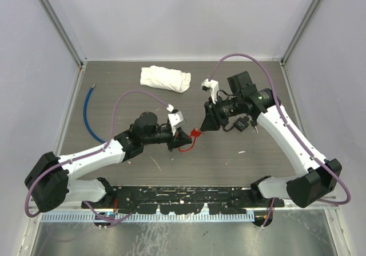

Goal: Lock with the key
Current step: Lock the lock.

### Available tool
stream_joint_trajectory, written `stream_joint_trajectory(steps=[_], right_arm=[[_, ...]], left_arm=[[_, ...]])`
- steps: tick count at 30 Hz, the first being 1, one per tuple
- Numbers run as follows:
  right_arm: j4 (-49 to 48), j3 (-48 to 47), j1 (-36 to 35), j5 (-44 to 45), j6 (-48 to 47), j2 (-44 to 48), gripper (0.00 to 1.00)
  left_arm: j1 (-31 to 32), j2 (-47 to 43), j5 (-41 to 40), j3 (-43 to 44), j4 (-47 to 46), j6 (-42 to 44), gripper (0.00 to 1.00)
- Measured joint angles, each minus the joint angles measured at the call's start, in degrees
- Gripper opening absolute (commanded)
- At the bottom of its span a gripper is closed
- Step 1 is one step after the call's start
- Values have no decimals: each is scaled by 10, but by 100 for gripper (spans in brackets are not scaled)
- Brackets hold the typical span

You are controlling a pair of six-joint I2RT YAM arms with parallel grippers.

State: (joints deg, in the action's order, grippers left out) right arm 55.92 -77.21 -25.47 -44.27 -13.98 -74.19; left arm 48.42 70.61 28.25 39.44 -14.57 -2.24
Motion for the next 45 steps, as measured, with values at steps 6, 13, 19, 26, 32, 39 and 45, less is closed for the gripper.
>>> stream_joint_trajectory(steps=[6,13,19,26,32,39,45], right_arm=[[-3,0,-18,24,11,-14,30],[-3,0,-27,41,14,-16,21],[0,-8,-38,55,0,-22,2],[31,-26,-69,71,-123,-22,1],[77,-32,-72,68,-269,-22,1],[103,-40,-74,51,-378,-18,1],[115,-39,-74,36,-492,0,1]], left_arm=[[0,0,-1,1,10,-1,0],[0,0,-5,1,17,-1,0],[0,0,-7,3,25,-1,0],[0,10,14,8,34,-1,0],[-1,24,55,18,42,-5,0],[-25,40,134,24,24,-49,0],[-48,103,247,47,-24,-123,0]])
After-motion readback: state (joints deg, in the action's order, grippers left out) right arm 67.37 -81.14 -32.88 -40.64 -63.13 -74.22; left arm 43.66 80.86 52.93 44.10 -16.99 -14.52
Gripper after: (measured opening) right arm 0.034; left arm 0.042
